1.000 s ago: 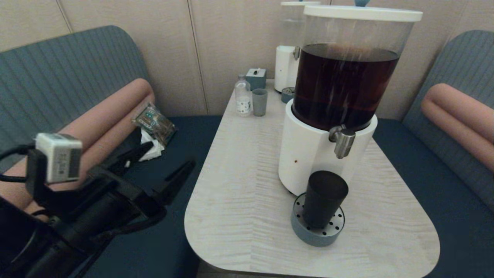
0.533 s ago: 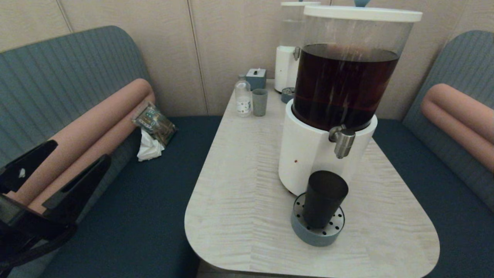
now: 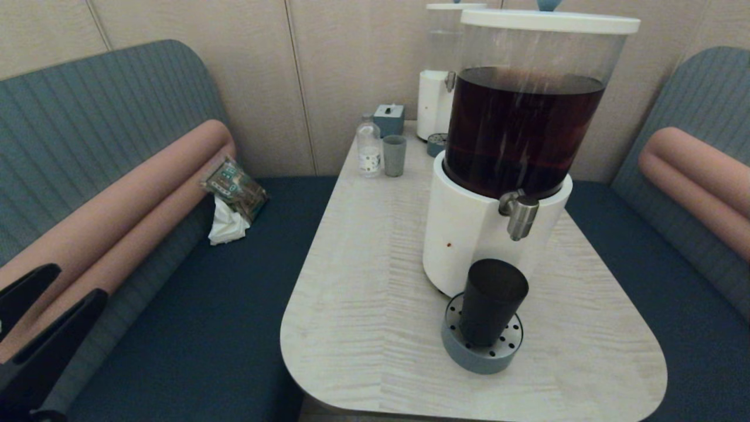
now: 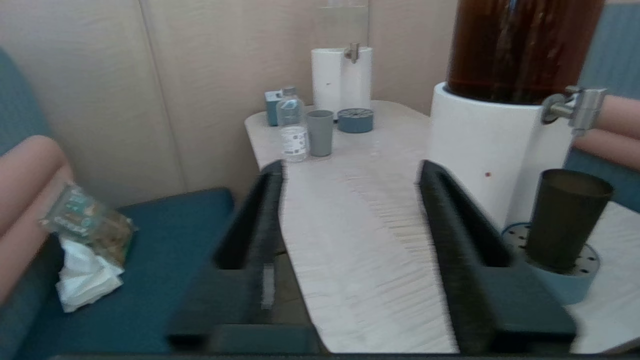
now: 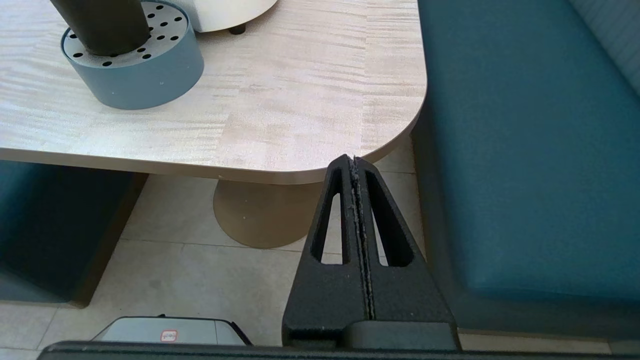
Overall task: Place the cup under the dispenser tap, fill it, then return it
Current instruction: Place it under the water dispenser
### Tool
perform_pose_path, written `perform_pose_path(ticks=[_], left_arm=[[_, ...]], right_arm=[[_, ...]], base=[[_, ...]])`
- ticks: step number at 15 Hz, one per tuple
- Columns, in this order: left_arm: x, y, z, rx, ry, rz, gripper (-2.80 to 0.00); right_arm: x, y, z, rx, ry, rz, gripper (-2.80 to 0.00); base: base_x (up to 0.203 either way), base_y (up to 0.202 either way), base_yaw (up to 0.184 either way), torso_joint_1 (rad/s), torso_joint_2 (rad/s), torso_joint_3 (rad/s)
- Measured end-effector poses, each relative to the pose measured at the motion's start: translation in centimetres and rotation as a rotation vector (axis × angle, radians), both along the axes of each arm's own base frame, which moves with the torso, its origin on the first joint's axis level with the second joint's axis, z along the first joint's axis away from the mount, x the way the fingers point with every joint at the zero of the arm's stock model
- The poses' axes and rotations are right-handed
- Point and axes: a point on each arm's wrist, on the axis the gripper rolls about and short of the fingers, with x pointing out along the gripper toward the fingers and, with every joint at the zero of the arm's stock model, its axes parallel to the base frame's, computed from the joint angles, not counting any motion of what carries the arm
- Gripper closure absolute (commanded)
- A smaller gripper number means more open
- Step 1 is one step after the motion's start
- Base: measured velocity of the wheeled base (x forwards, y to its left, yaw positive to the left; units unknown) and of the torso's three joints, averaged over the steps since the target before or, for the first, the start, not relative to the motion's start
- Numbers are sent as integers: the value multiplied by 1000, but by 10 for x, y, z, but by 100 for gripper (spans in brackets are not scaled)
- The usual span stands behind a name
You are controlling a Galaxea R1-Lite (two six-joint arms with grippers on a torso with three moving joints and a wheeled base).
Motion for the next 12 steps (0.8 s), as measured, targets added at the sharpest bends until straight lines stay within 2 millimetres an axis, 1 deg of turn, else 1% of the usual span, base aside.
perform_pose_path(ticks=[3,6,10,12], left_arm=[[3,0,1,-27,1,1,0],[2,2,4,-48,-27,62,0],[-1,7,11,-39,-109,120,0],[-3,7,12,-12,-126,114,0]], right_arm=[[0,0,0,0,0,0,0],[0,0,0,0,0,0,0],[0,0,0,0,0,0,0],[0,0,0,0,0,0,0]], base=[[0,0,0,0,0,0],[0,0,0,0,0,0],[0,0,0,0,0,0],[0,0,0,0,0,0]])
